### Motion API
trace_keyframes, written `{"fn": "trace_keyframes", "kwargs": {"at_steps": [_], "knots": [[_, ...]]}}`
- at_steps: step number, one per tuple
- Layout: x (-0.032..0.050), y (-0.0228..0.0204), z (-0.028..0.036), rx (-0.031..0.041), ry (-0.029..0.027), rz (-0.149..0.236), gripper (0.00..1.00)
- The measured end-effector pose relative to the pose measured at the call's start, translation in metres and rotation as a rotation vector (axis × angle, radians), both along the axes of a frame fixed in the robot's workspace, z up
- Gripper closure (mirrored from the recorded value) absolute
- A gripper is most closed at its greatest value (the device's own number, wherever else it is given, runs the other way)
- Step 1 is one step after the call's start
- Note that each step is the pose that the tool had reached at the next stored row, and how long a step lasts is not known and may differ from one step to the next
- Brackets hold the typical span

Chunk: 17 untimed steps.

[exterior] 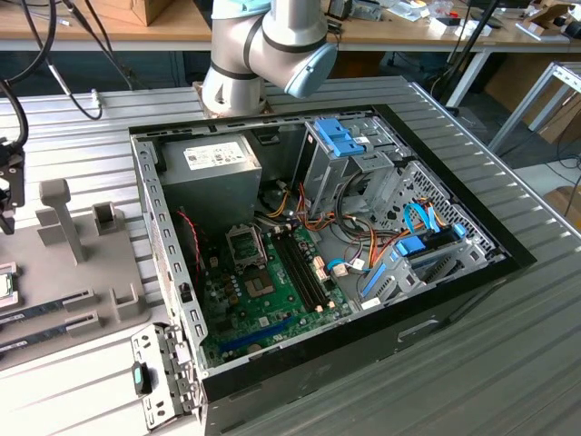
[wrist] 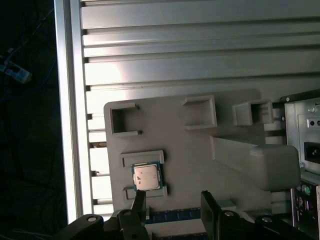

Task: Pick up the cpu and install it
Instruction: 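Pick up the cpu and move it towards the insertion slot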

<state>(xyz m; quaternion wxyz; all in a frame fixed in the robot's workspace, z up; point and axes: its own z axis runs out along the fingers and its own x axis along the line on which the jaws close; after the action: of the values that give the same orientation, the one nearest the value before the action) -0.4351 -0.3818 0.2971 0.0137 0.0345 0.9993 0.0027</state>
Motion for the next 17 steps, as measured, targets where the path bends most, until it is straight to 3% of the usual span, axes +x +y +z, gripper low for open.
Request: {"fn": "trace_keyframes", "kwargs": {"at_steps": [17], "knots": [[-0.0047,0.0,-0.0022,0.0,-0.0001,0.0,0.44]]}}
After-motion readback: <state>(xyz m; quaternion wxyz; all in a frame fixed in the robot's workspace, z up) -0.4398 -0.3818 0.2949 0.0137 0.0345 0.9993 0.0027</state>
